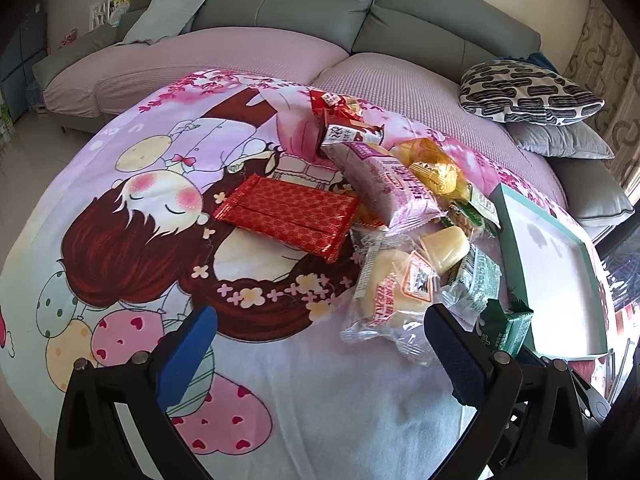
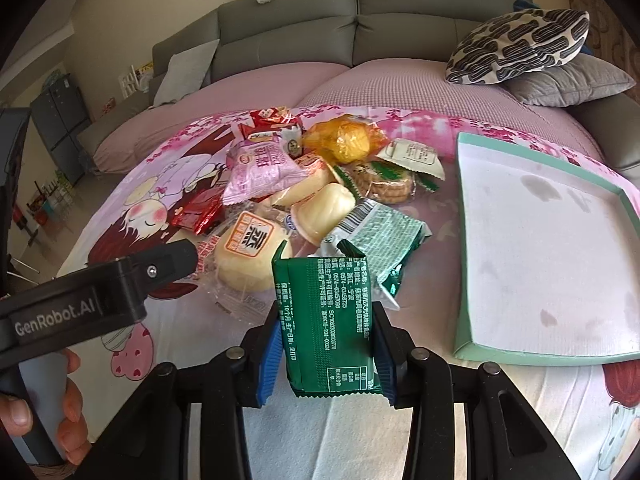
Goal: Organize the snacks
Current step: 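Grasp the green biscuit pack with the right gripper while left grasps the wrapped bun, then lift the green pack with the right gripper while left lifts the bun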
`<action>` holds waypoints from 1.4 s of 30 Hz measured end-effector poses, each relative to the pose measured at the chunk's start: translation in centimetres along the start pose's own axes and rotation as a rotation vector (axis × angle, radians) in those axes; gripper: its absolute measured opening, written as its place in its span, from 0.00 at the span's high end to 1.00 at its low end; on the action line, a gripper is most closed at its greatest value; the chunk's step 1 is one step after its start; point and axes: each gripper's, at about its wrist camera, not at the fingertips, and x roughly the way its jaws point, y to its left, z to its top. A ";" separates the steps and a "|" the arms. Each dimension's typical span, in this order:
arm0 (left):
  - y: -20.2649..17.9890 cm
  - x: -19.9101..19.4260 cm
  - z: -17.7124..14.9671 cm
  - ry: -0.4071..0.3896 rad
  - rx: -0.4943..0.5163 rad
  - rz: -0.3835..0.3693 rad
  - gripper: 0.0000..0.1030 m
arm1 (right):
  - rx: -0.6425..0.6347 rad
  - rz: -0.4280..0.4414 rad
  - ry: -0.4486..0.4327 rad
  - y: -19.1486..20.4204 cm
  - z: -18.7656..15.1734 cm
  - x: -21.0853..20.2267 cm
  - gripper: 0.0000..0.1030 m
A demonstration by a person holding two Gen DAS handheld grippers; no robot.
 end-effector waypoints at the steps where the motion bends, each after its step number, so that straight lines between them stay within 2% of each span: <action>1: -0.5 0.2 0.1 0.005 0.013 -0.004 0.00 | 0.008 -0.006 -0.003 -0.4 0.1 -0.1 0.58; 7: -3.2 1.8 0.8 0.044 0.081 -0.020 0.01 | 0.059 -0.033 -0.034 -2.6 0.8 -1.2 0.58; 13: -5.0 4.0 1.4 0.094 0.117 -0.007 0.08 | 0.092 -0.043 -0.048 -3.9 1.1 -1.7 0.58; 15: -5.3 4.8 1.3 0.112 0.124 0.013 0.12 | 0.098 -0.047 -0.051 -4.2 1.2 -1.8 0.58; 17: -5.5 5.5 1.1 0.137 0.127 0.018 0.24 | 0.105 -0.049 -0.050 -4.4 1.2 -1.8 0.58; 20: -5.7 6.4 0.8 0.160 0.125 0.029 0.30 | 0.120 -0.053 -0.046 -4.8 1.2 -1.7 0.58; 28: -6.2 7.1 0.3 0.144 0.135 0.059 0.31 | 0.137 -0.054 -0.058 -5.4 1.3 -2.1 0.59; 35: -6.3 6.8 0.0 0.122 0.137 0.073 0.35 | 0.137 -0.064 -0.046 -5.8 1.2 -2.0 0.71; 42: -6.0 5.7 -0.9 0.111 0.115 0.057 0.39 | 0.154 -0.045 -0.026 -6.4 1.0 -1.6 0.72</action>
